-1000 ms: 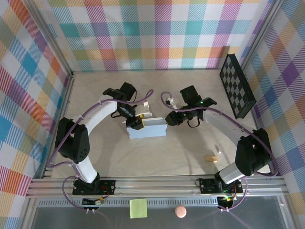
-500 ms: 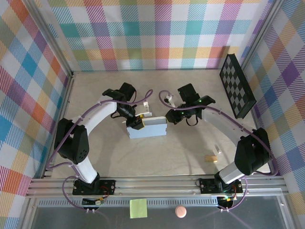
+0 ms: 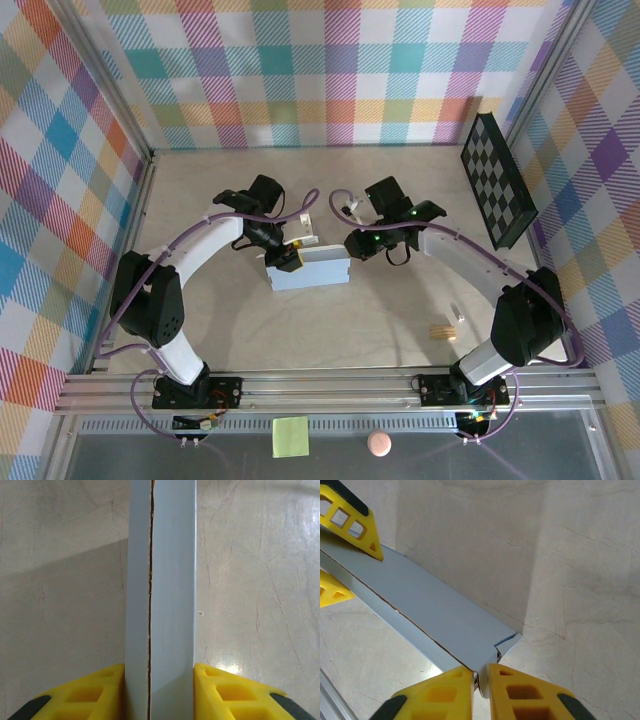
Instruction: Fold the paper box
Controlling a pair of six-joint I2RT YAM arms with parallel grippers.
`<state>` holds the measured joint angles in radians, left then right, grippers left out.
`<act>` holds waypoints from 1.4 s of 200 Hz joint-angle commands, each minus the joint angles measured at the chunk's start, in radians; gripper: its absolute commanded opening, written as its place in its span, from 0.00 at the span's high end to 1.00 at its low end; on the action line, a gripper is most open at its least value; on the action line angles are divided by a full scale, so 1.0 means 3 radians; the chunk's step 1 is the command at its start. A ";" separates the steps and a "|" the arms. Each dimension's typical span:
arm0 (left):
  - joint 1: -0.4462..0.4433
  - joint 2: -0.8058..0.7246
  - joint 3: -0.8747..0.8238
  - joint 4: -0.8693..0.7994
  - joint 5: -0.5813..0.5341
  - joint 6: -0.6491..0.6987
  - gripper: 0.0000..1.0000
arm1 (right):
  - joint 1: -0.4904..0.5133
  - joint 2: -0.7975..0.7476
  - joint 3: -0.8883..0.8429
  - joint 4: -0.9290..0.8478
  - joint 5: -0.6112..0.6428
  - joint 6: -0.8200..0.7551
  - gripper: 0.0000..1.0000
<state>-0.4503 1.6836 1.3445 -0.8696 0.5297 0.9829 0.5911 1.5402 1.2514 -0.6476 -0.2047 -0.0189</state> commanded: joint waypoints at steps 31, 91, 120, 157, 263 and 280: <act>-0.0023 -0.0023 -0.0063 0.0025 -0.0091 -0.0039 0.64 | 0.0029 0.0053 0.0088 0.0008 0.0033 0.0092 0.85; -0.0063 -0.0019 -0.0092 0.0183 -0.0173 -0.0192 0.64 | 0.0077 0.0054 0.0227 -0.0085 0.0115 0.0425 0.96; -0.0087 -0.0019 -0.0112 0.0276 -0.0231 -0.0299 0.64 | 0.0140 0.0076 0.0306 -0.0161 0.0283 0.0823 0.98; -0.0115 -0.0024 -0.0143 0.0336 -0.0273 -0.0346 0.63 | 0.0236 0.0045 0.0316 -0.0139 0.0497 0.1288 1.00; -0.0130 -0.0117 -0.0228 0.0567 -0.0365 -0.0410 0.60 | 0.0320 -0.0192 -0.0319 0.0310 0.1189 0.1251 1.00; -0.0130 -0.0166 -0.0249 0.0639 -0.0357 -0.0446 0.59 | 0.0320 -0.0225 -0.0344 0.0330 0.1189 0.1259 1.00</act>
<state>-0.4828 1.6627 1.2964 -0.7174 0.4576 0.8764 0.6861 1.4963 1.1786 -0.5335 0.1154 0.3672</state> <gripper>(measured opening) 0.401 0.060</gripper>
